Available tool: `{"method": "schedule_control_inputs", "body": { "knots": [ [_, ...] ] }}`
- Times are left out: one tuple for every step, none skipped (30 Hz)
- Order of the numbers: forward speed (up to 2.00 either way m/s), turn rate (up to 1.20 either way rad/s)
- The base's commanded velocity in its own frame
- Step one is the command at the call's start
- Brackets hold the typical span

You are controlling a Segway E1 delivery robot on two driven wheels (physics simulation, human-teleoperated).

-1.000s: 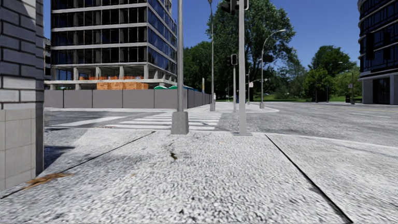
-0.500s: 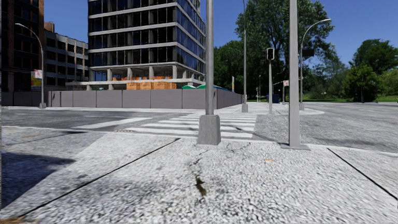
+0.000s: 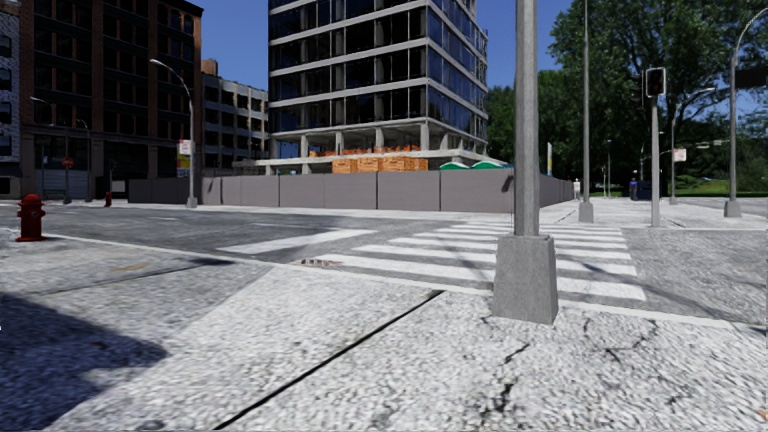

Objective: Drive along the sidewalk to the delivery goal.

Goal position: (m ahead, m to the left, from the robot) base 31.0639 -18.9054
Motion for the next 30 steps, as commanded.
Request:
{"method": "schedule_control_inputs", "body": {
  "knots": [
    [2.0,0.84],
    [2.0,0.31],
    [2.0,0.31],
    [2.0,0.13],
    [2.0,0.08],
    [2.0,0.04],
    [2.0,0.03],
    [2.0,0.02],
    [2.0,0.02],
    [2.0,0.02],
    [2.0,0.01],
    [2.0,0.01],
    [2.0,0.01],
    [2.0,0.0],
    [2.0,0.0],
    [2.0,0.0],
    [2.0,0.0],
    [2.0,0.0],
    [2.0,0.0],
    [2.0,0.0],
    [2.0,0.0],
    [2.0,0.0],
    [2.0,0.0],
    [2.0,-0.81],
    [2.0,-0.81],
    [2.0,-0.95],
    [2.0,-1.0],
    [2.0,-1.05],
    [2.0,-1.2],
    [2.0,-1.2]
  ]
}}
